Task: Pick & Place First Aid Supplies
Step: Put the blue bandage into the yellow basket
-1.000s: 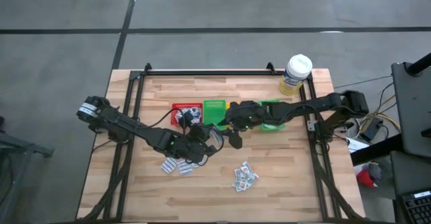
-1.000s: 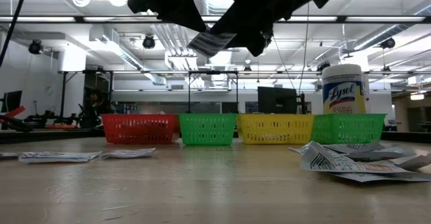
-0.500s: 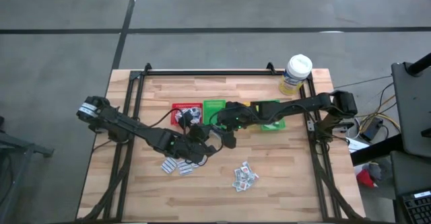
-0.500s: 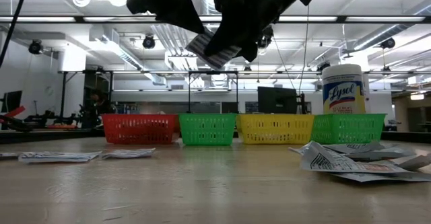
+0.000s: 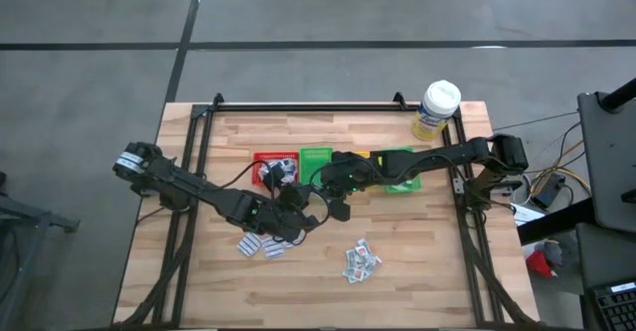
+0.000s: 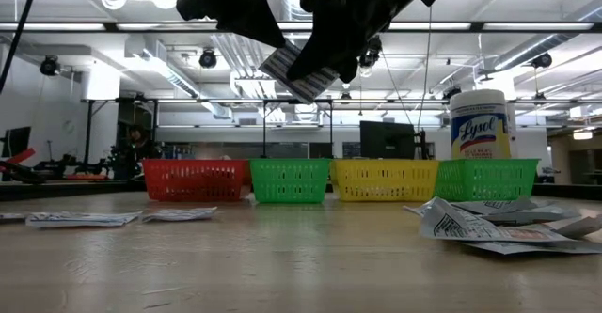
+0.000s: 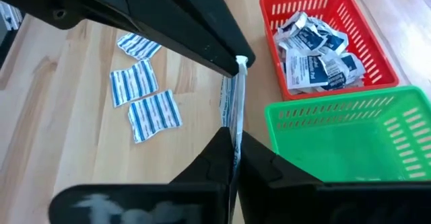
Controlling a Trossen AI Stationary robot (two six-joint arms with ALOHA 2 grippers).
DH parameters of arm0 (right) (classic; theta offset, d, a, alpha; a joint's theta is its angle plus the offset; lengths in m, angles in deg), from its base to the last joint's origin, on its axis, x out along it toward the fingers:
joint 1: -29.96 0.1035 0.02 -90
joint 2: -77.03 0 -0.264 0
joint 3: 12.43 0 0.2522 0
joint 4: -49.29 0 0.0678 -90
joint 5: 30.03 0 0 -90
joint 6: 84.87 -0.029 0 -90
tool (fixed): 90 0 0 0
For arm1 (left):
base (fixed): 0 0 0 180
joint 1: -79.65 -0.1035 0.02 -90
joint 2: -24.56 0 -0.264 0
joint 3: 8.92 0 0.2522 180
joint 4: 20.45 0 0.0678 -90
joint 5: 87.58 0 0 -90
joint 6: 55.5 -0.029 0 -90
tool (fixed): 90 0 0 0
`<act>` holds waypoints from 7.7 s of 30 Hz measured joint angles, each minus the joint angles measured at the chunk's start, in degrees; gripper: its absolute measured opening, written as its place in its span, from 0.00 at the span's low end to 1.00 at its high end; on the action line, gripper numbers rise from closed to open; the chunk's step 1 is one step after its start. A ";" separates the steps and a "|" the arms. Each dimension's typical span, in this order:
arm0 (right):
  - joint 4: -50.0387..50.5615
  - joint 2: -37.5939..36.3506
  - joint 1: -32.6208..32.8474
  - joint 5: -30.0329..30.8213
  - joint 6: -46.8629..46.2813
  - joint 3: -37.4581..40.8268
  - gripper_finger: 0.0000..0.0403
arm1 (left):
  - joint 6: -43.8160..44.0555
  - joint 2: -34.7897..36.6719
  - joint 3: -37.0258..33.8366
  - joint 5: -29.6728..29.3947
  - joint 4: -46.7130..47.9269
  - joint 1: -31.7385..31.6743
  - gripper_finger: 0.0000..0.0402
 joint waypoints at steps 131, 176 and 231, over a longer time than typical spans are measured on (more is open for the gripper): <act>35.72 7.11 -23.64 -6.86 33.44 -4.14 0.27 | -2.62 25.75 -36.52 7.30 -20.13 7.26 0.39; 28.82 -19.72 -15.82 -33.87 24.18 10.29 0.20 | 50.46 25.73 -36.85 39.75 12.58 8.37 0.39; 17.05 -37.18 -15.82 -33.66 15.41 25.83 0.18 | 67.81 6.34 -26.22 54.86 21.14 14.29 0.39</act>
